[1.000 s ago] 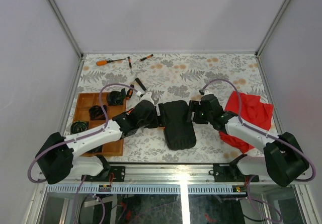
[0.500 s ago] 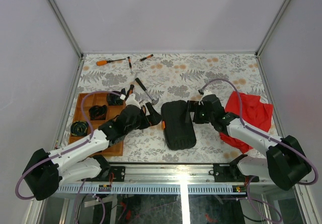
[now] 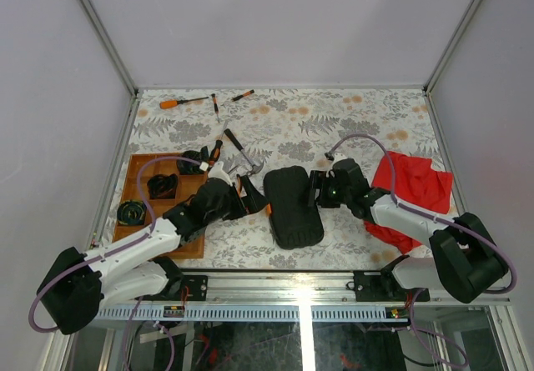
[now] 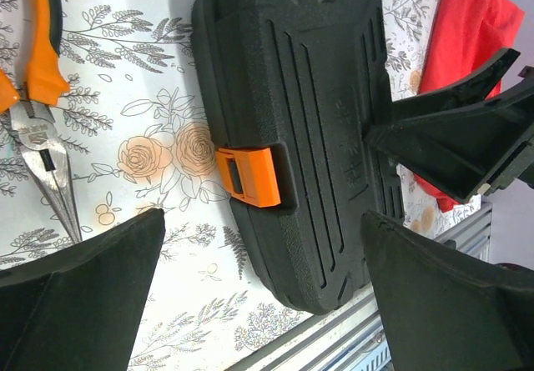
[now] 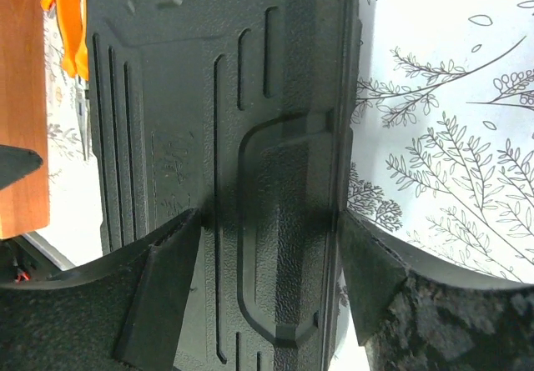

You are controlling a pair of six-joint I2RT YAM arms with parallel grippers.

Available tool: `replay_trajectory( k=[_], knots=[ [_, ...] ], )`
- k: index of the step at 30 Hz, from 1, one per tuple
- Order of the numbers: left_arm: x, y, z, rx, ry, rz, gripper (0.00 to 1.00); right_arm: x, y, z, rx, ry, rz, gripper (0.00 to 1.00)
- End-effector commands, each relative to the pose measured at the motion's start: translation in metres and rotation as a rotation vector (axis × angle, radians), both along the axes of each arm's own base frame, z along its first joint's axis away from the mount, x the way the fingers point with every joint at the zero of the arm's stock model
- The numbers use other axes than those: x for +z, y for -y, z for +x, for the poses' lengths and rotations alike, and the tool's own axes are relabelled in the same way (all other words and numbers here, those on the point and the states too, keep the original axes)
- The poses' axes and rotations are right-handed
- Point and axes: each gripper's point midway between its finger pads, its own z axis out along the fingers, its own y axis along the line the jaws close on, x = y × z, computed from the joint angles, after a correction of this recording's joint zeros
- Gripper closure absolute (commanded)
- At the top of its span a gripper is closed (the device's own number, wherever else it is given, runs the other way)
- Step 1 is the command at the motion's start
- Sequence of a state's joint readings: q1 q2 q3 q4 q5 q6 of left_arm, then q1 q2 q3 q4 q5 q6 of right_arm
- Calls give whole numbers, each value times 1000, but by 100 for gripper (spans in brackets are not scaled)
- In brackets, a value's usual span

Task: Sort the tools into containers
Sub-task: Open the storage box at the center of the board.

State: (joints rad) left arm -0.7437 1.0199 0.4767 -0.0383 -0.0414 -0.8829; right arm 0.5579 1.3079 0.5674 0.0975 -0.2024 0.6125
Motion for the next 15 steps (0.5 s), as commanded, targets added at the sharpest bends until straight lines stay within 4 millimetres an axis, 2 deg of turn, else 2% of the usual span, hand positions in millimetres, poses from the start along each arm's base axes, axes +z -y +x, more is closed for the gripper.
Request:
replay_trajectory(
  k=[1,6,15],
  knots=[
    [17,10,5,-27,52,-73,0,-4,-4,1,-22,-18,45,31],
    [20,13,2,-41,65,-114,0,-16,2,-3,-79,-63,53,40],
    [19,13,4,-45,44,-161,0,-33,13,-10,-139,-117,48,48]
  ],
)
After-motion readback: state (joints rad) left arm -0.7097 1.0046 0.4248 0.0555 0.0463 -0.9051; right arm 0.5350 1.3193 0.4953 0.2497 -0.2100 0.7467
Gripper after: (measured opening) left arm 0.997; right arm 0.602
